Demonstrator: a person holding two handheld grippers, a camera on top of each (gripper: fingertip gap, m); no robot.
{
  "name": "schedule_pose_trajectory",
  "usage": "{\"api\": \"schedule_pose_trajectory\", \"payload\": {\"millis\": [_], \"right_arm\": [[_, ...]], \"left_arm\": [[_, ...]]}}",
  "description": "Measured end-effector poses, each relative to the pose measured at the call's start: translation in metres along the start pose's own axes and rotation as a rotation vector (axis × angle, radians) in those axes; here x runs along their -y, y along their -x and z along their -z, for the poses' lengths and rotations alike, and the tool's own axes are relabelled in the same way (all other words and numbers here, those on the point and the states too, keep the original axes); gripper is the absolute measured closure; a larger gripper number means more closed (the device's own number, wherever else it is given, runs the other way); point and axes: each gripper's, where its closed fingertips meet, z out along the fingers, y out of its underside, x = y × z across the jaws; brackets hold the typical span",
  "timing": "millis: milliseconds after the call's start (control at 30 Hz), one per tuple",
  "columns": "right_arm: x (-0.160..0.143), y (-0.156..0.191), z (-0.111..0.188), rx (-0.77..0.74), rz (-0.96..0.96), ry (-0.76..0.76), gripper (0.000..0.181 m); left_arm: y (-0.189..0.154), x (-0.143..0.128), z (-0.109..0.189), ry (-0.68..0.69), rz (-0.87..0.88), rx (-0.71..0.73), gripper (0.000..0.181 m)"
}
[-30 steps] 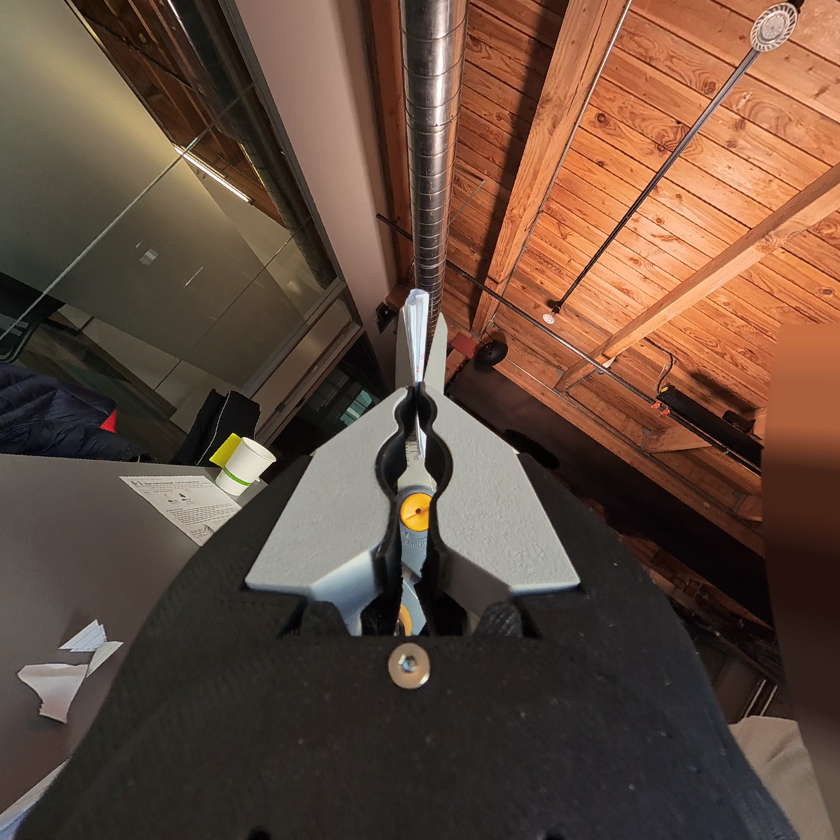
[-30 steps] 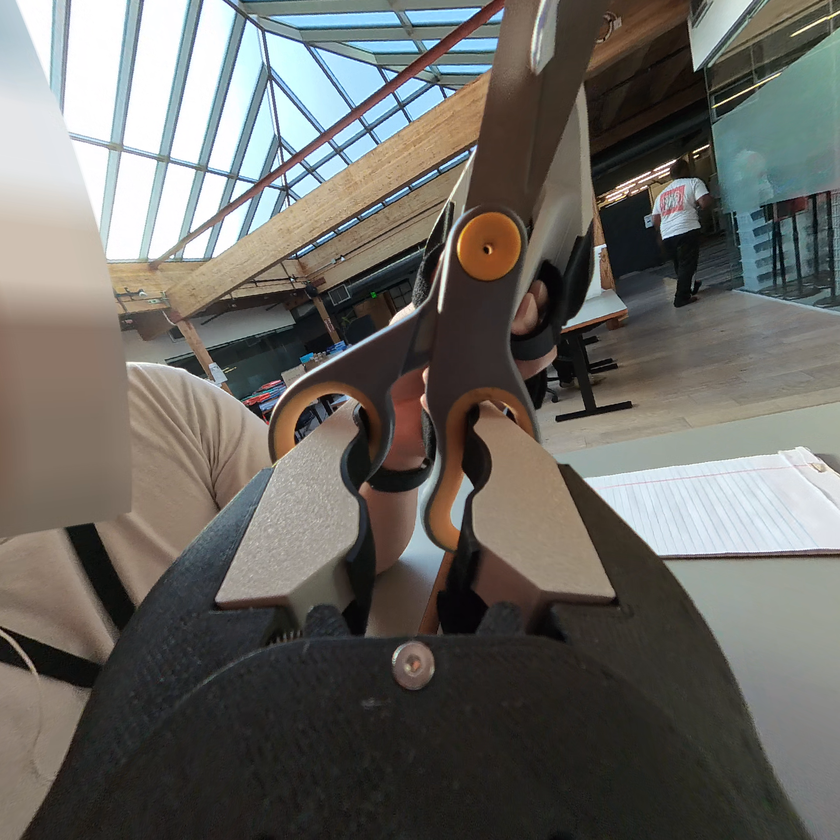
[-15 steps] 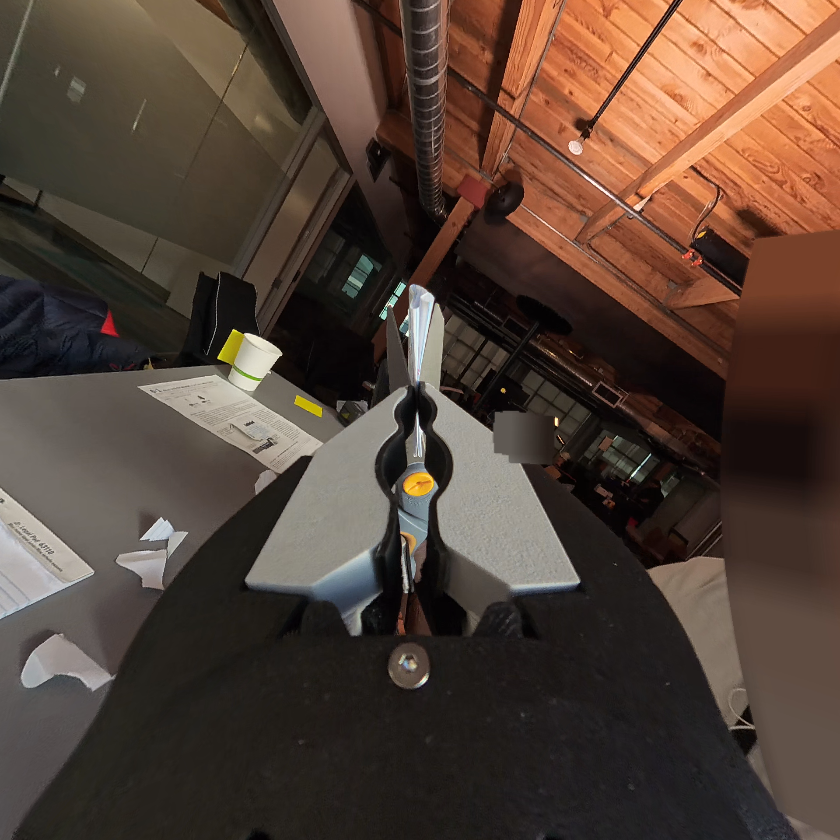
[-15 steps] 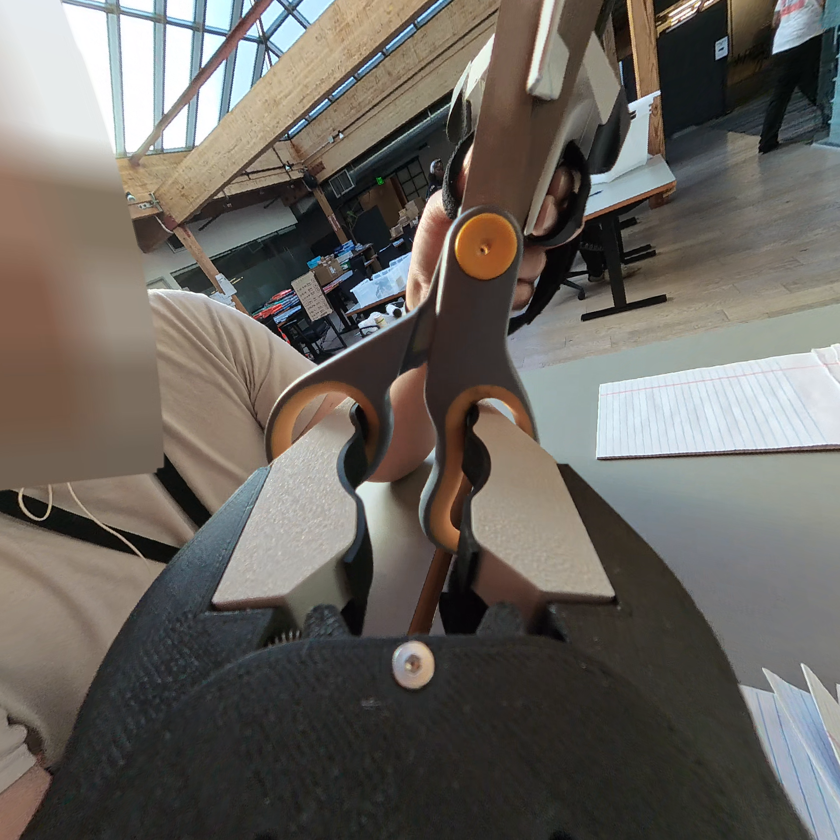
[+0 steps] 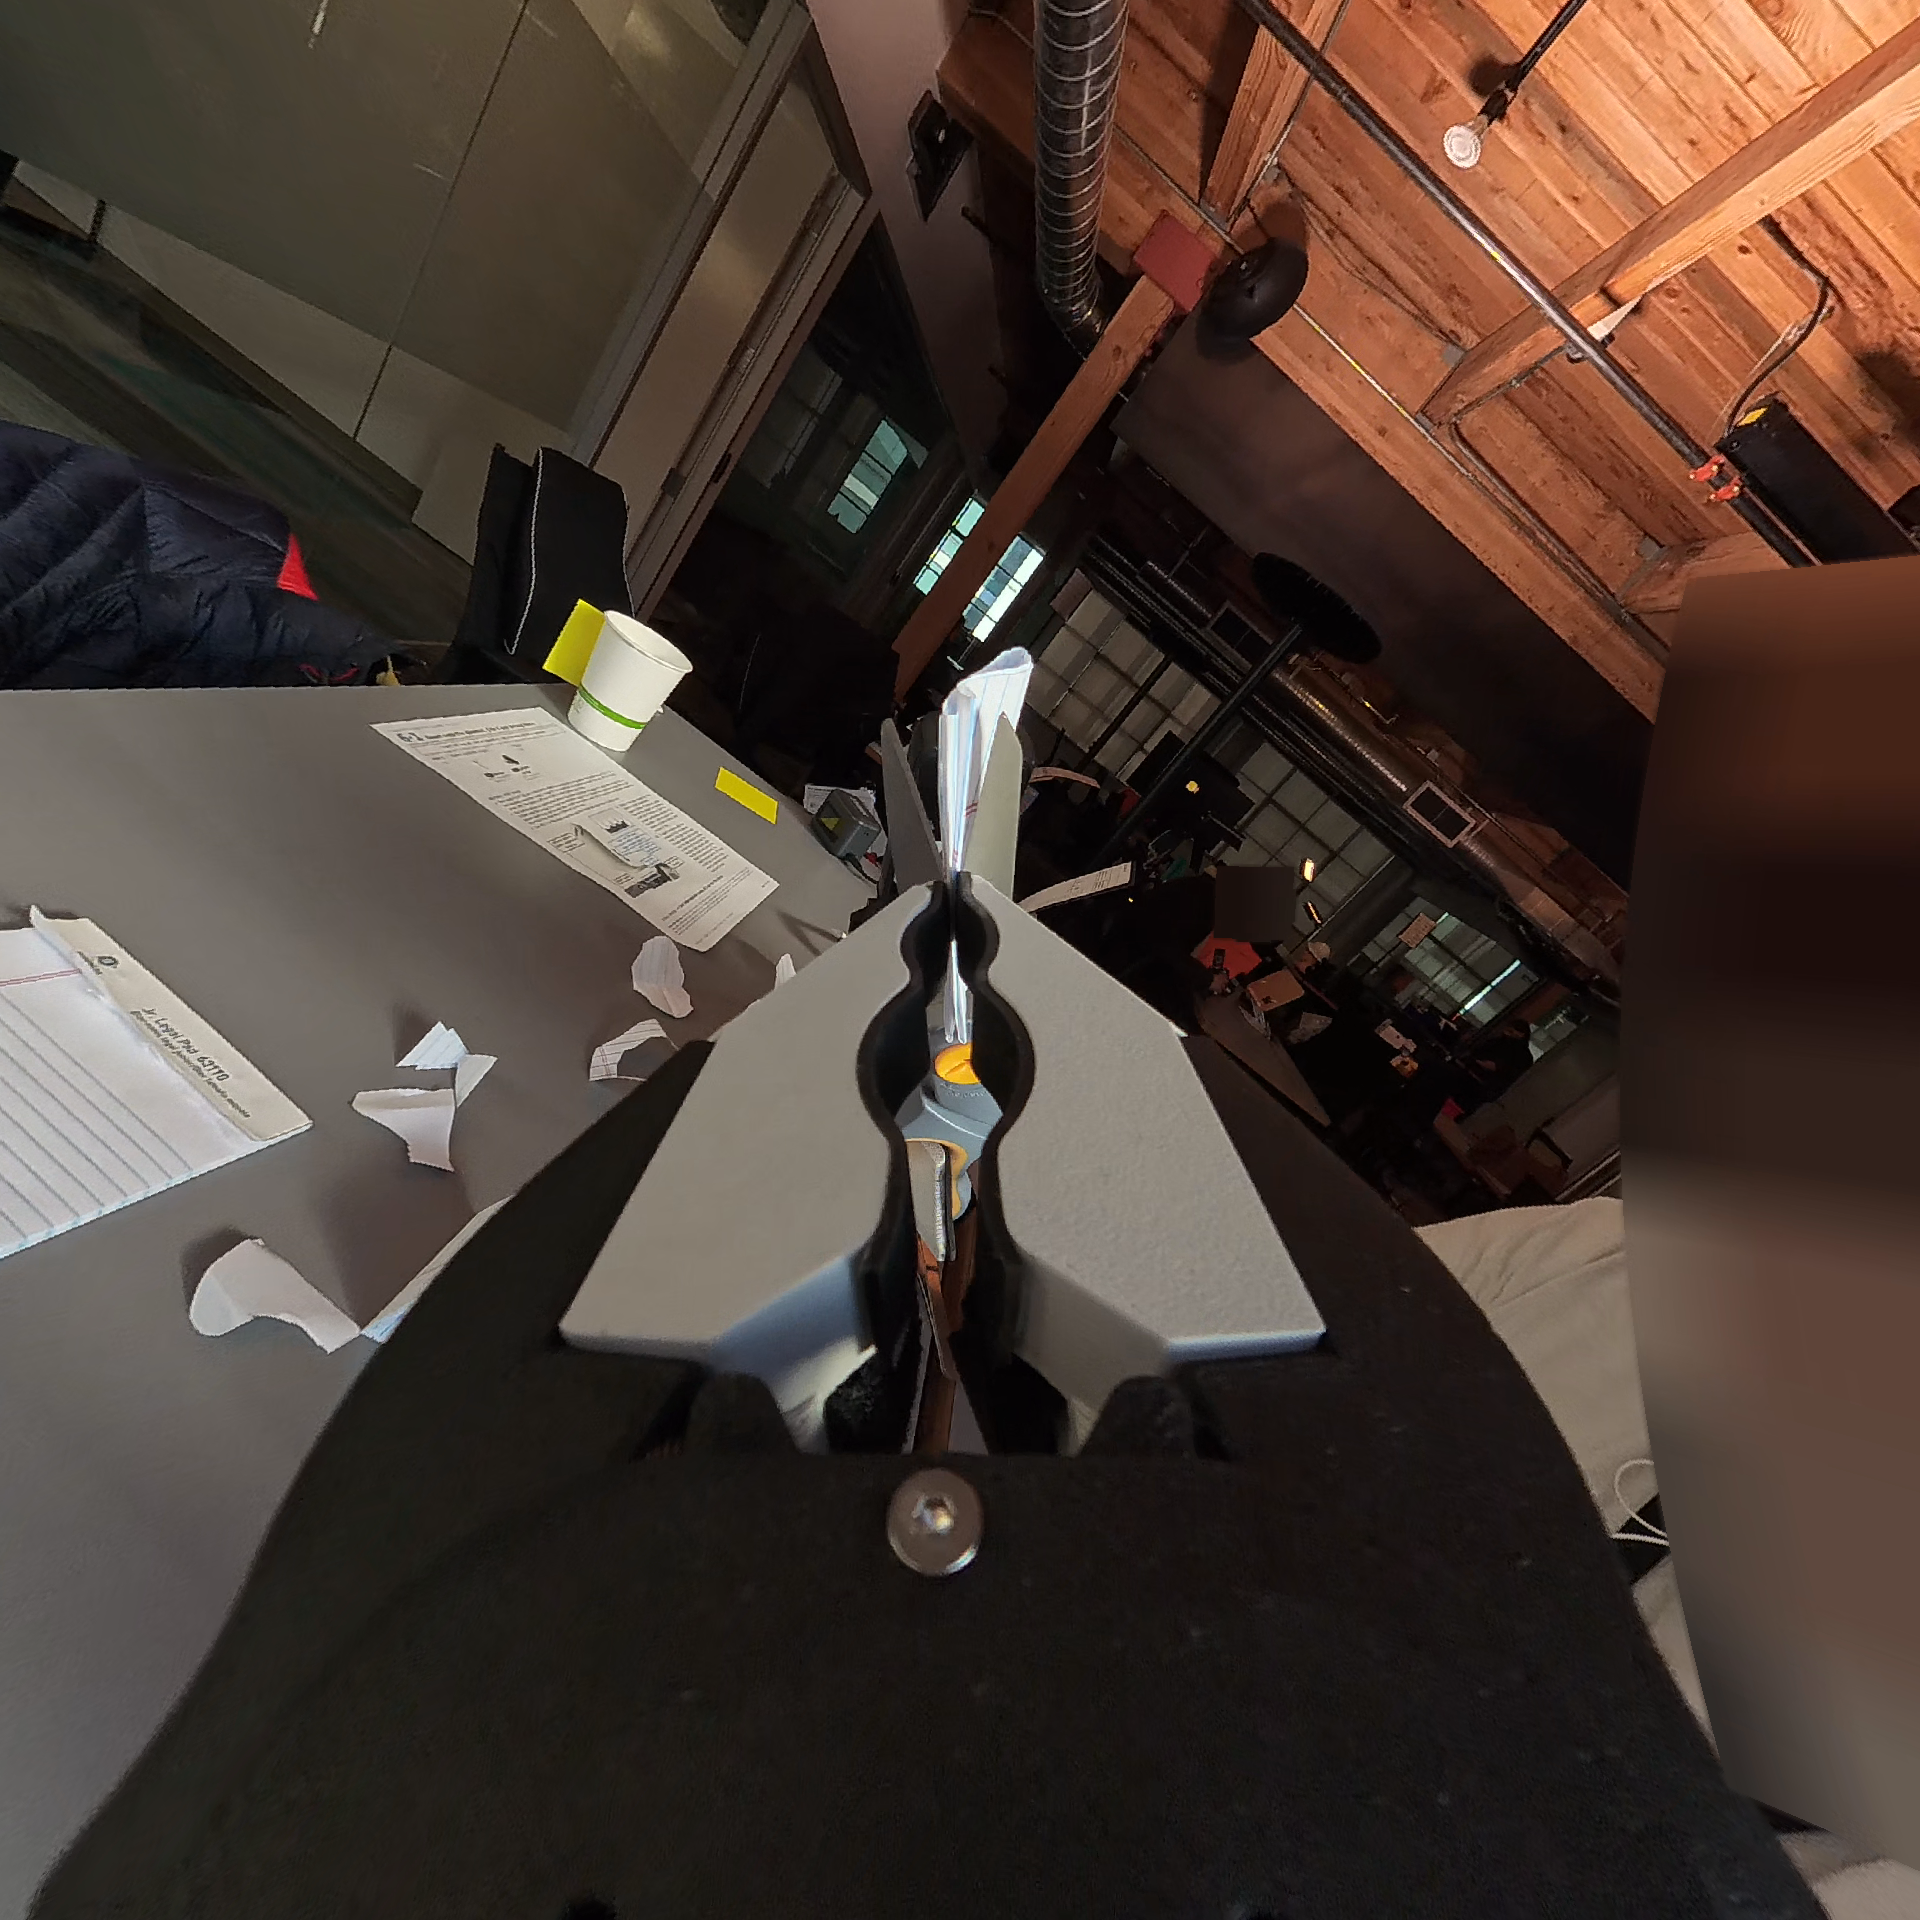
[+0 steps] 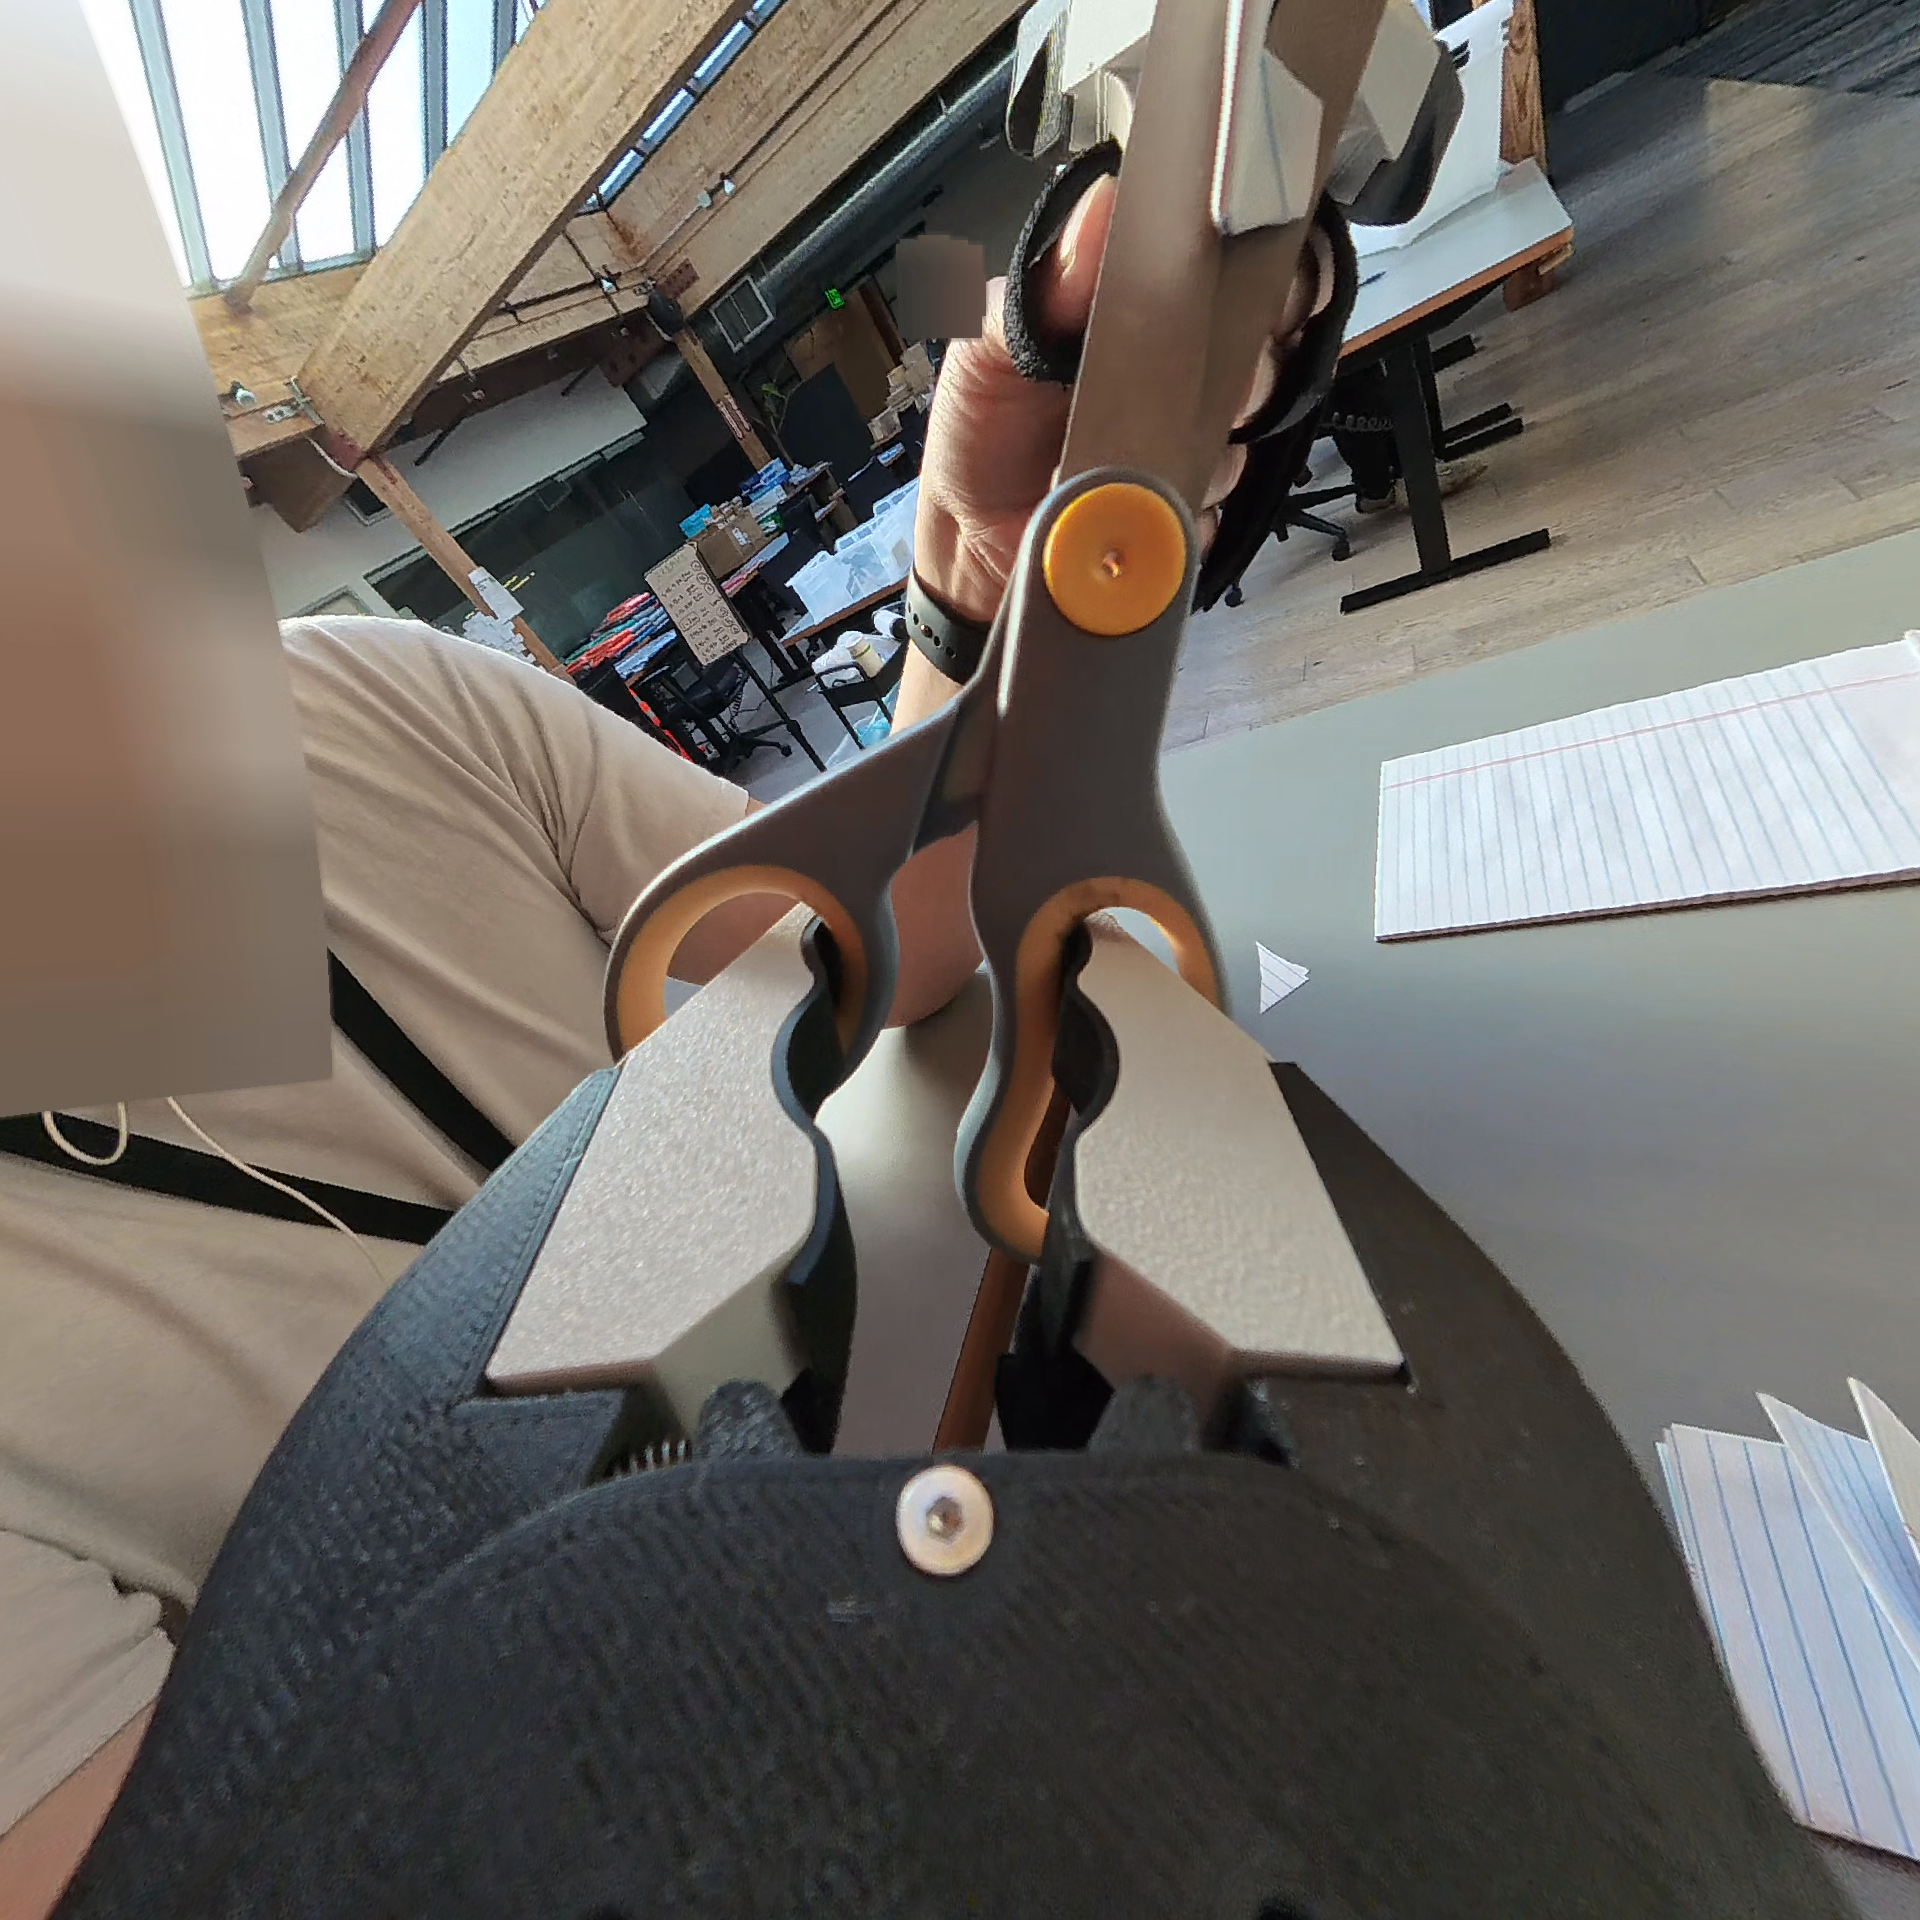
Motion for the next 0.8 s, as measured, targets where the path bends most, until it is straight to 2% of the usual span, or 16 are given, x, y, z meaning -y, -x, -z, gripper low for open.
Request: {"api": "schedule_pose_trajectory", "payload": {"millis": [800], "right_arm": [[0.0005, -0.0036, -0.0051, 0.000, -0.007, -0.012, 0.149]], "left_arm": [[0.0050, 0.0021, 0.0015, -0.014, 0.004, 0.010, 0.181]]}}
